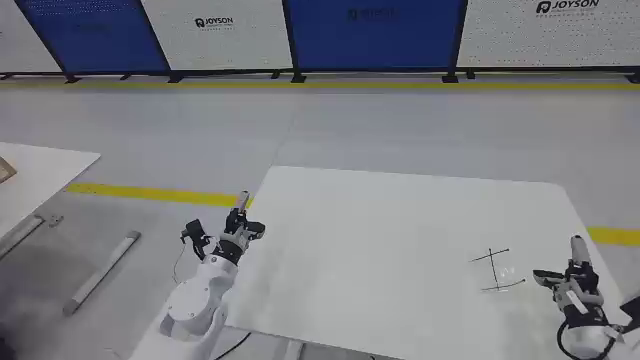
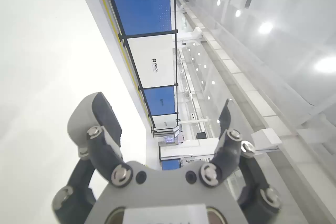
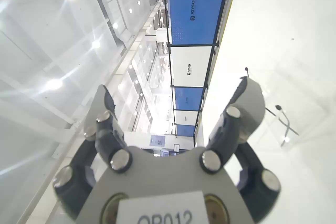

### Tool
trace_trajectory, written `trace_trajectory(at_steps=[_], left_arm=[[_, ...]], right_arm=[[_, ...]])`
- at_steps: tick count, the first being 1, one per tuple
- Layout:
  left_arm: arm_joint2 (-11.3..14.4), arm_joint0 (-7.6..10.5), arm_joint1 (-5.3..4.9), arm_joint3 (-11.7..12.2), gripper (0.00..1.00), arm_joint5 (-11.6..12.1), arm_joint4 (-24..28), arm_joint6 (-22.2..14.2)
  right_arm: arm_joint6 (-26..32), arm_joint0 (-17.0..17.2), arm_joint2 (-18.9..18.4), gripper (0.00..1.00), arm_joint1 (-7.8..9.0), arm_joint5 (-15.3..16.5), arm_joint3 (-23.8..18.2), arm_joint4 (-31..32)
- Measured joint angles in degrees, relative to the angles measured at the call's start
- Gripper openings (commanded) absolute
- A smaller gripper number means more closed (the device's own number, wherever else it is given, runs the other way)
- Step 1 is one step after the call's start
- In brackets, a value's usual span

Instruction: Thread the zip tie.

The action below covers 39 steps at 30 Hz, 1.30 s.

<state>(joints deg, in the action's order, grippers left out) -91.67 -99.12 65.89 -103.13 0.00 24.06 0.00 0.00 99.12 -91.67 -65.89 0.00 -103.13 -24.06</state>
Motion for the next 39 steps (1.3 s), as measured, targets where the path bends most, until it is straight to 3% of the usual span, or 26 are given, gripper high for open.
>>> trace_trajectory(at_steps=[1,9,14,16,30,33,36,39], left_arm=[[0.0,0.0,0.0,0.0,1.0,0.0,0.0,0.0],[0.0,0.0,0.0,0.0,1.0,0.0,0.0,0.0],[0.0,0.0,0.0,0.0,1.0,0.0,0.0,0.0],[0.0,0.0,0.0,0.0,1.0,0.0,0.0,0.0],[0.0,0.0,0.0,0.0,1.0,0.0,0.0,0.0],[0.0,0.0,0.0,0.0,1.0,0.0,0.0,0.0],[0.0,0.0,0.0,0.0,1.0,0.0,0.0,0.0],[0.0,0.0,0.0,0.0,1.0,0.0,0.0,0.0]], right_arm=[[0.0,0.0,0.0,1.0,0.0,0.0,0.0,0.0],[6.8,0.99,-2.12,1.0,0.47,1.77,-1.27,4.9],[21.3,2.31,-6.35,1.0,1.76,2.11,-2.58,9.98],[23.78,2.5,-7.2,1.0,1.93,2.1,-2.75,11.21],[23.83,2.2,-7.12,1.0,2.03,1.99,-2.82,11.23],[30.87,-0.71,-9.7,1.0,2.98,1.96,-1.42,12.79],[45.38,-3.24,-12.13,1.0,4.31,4.77,-0.22,18.36],[55.58,-6.57,-13.44,1.0,5.33,5.37,2.6,20.42]])
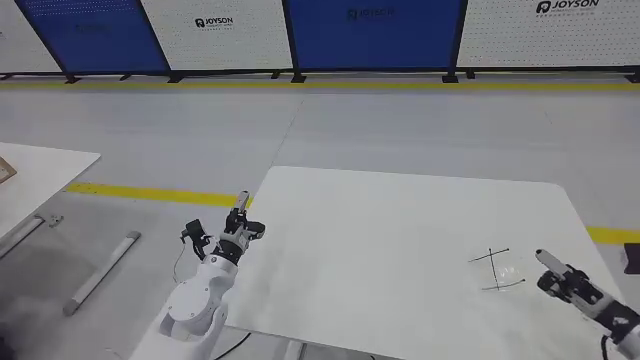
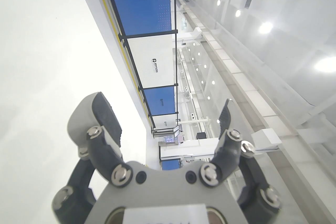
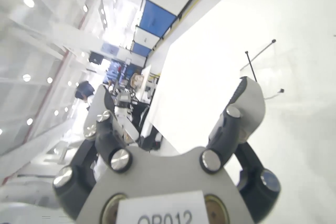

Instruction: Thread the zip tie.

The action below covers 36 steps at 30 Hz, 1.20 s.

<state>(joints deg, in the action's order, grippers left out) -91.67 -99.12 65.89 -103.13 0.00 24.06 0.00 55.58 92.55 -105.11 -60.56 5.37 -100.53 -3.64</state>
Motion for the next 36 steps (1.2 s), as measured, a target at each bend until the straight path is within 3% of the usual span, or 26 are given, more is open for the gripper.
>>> trace_trajectory(at_steps=[4,7,26,32,36], left_arm=[[0.0,0.0,0.0,0.0,1.0,0.0,0.0,0.0],[0.0,0.0,0.0,0.0,1.0,0.0,0.0,0.0],[0.0,0.0,0.0,0.0,1.0,0.0,0.0,0.0],[0.0,0.0,0.0,0.0,1.0,0.0,0.0,0.0],[0.0,0.0,0.0,0.0,1.0,0.0,0.0,0.0]], right_arm=[[10.51,-4.83,1.86,1.0,1.0,0.77,3.4,2.26],[17.06,-9.11,3.32,1.0,1.46,1.07,8.34,0.44],[16.88,-9.34,3.3,1.0,1.45,0.89,8.51,0.09],[21.63,-10.82,-0.57,1.0,2.92,2.14,6.38,4.36],[24.41,-13.42,1.47,1.0,4.28,2.35,6.36,9.37]])
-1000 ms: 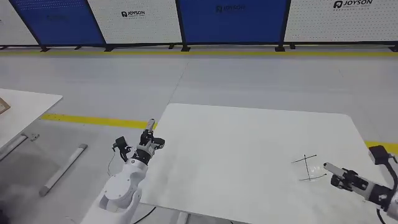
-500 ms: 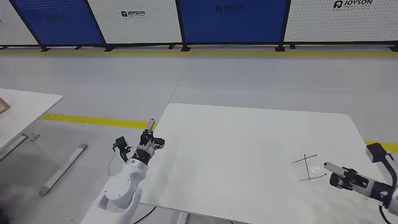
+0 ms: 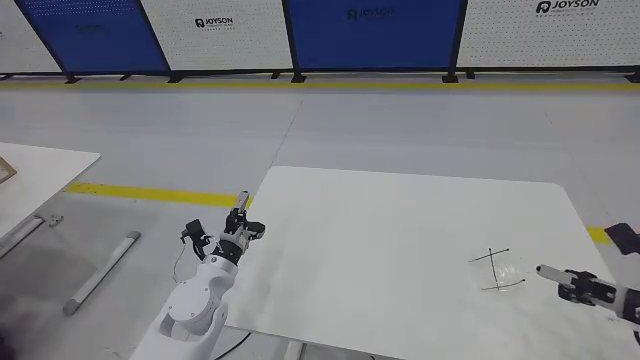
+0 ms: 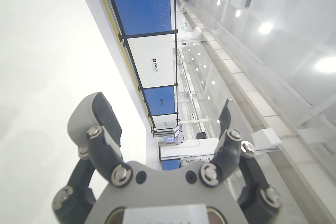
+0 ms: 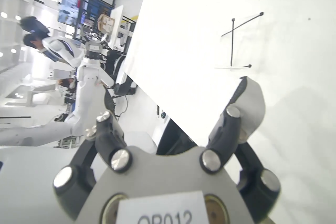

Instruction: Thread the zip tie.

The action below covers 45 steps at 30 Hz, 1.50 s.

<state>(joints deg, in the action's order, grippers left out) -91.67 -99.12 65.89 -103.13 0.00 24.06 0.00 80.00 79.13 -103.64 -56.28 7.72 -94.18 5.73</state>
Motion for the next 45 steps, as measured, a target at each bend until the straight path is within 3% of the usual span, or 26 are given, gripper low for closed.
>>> trace_trajectory(at_steps=[5,9,33,39,42,45], left_arm=[[0.0,0.0,0.0,0.0,1.0,0.0,0.0,0.0],[0.0,0.0,0.0,0.0,1.0,0.0,0.0,0.0],[0.0,0.0,0.0,0.0,1.0,0.0,0.0,0.0],[0.0,0.0,0.0,0.0,1.0,0.0,0.0,0.0],[0.0,0.0,0.0,0.0,1.0,0.0,0.0,0.0],[0.0,0.0,0.0,0.0,1.0,0.0,0.0,0.0]], right_arm=[[-0.37,-4.53,7.88,1.0,2.7,0.61,2.83,3.54],[-0.35,-9.42,13.83,1.0,4.6,-2.33,7.4,4.84],[-0.35,-10.11,14.16,1.0,4.74,-2.41,7.8,3.32],[-0.35,-10.81,16.59,1.0,7.15,-3.22,3.39,8.84],[-0.35,-13.0,20.74,1.0,9.19,-3.58,4.47,9.23],[-0.35,-17.36,27.64,1.0,11.43,-2.75,7.52,8.51]])
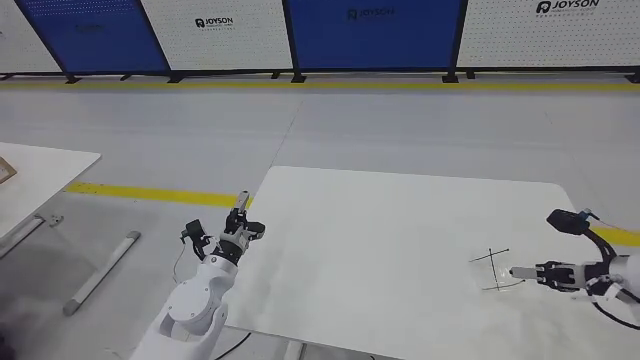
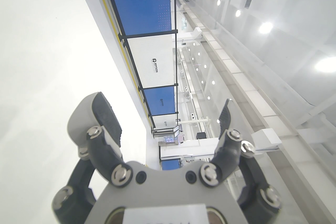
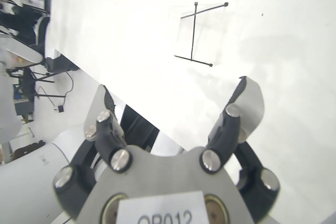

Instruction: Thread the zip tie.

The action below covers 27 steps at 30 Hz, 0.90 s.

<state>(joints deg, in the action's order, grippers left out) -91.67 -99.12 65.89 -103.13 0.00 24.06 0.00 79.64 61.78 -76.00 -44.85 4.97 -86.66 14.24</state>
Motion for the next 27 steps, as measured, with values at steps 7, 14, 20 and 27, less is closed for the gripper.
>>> trace_trajectory(at_steps=[7,14,20,27], left_arm=[[0.0,0.0,0.0,0.0,1.0,0.0,0.0,0.0],[0.0,0.0,0.0,0.0,1.0,0.0,0.0,0.0],[0.0,0.0,0.0,0.0,1.0,0.0,0.0,0.0],[0.0,0.0,0.0,0.0,1.0,0.0,0.0,0.0]], right_arm=[[0.0,-0.97,1.32,1.0,0.35,0.35,0.69,-1.95],[0.0,-0.97,1.33,1.0,0.35,0.34,0.69,-1.95],[0.0,-5.95,8.25,1.0,0.73,-3.25,5.34,2.96],[0.0,-16.73,23.21,1.0,0.43,-4.39,13.62,-0.47]])
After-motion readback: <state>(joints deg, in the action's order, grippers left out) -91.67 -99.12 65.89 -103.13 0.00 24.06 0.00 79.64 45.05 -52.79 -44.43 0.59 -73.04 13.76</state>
